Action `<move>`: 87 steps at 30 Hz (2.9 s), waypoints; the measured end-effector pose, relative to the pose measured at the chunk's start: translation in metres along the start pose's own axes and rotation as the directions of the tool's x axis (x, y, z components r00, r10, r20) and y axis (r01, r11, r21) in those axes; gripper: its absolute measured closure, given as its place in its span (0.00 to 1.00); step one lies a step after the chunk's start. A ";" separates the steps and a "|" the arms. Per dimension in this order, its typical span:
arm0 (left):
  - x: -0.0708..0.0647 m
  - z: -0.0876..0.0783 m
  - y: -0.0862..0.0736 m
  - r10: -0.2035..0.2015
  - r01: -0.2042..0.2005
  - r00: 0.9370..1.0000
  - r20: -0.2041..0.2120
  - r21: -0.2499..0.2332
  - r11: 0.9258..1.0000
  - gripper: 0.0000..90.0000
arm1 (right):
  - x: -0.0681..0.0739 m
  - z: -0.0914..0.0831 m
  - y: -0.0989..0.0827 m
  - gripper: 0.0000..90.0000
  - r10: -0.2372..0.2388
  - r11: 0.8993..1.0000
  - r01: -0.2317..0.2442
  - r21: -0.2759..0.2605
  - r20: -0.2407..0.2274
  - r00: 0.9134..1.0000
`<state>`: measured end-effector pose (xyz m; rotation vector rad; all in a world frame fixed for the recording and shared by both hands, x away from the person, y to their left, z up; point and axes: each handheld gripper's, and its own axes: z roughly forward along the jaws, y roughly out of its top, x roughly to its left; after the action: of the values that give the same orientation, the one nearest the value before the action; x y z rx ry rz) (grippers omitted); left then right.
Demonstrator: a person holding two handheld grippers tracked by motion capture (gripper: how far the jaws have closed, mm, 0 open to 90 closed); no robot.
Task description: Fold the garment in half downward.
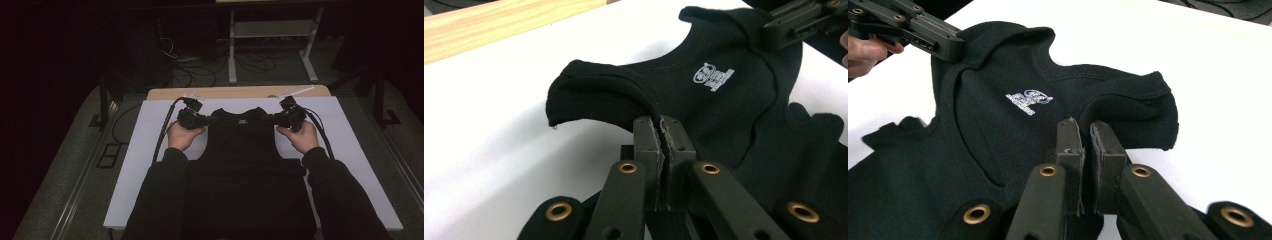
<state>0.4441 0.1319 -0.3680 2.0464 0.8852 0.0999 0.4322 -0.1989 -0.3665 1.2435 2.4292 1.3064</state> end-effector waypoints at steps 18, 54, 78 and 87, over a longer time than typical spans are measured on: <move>-0.019 -0.023 -0.008 0.028 -0.028 1.000 0.004 0.004 1.000 0.96 | 0.026 -0.016 -0.001 0.93 -0.032 0.999 0.032 -0.007 -0.020 0.999; -0.037 -0.026 -0.065 -0.016 0.018 0.993 0.116 -0.016 1.000 0.96 | 0.046 -0.021 -0.065 0.93 -0.018 1.000 0.019 0.013 -0.096 0.995; -0.053 -0.036 -0.090 0.013 -0.009 0.990 0.139 -0.032 0.999 0.95 | 0.064 -0.030 -0.083 0.92 -0.048 0.998 0.051 0.022 -0.131 0.990; -0.063 -0.042 -0.093 0.030 -0.025 0.987 0.157 -0.030 0.999 0.95 | 0.070 -0.036 -0.089 0.92 -0.062 0.997 0.067 0.029 -0.140 0.988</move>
<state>0.3298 0.1550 -0.3967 2.0107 0.7535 -0.0344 0.3166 -0.1985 -0.3918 1.1060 2.5730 1.3832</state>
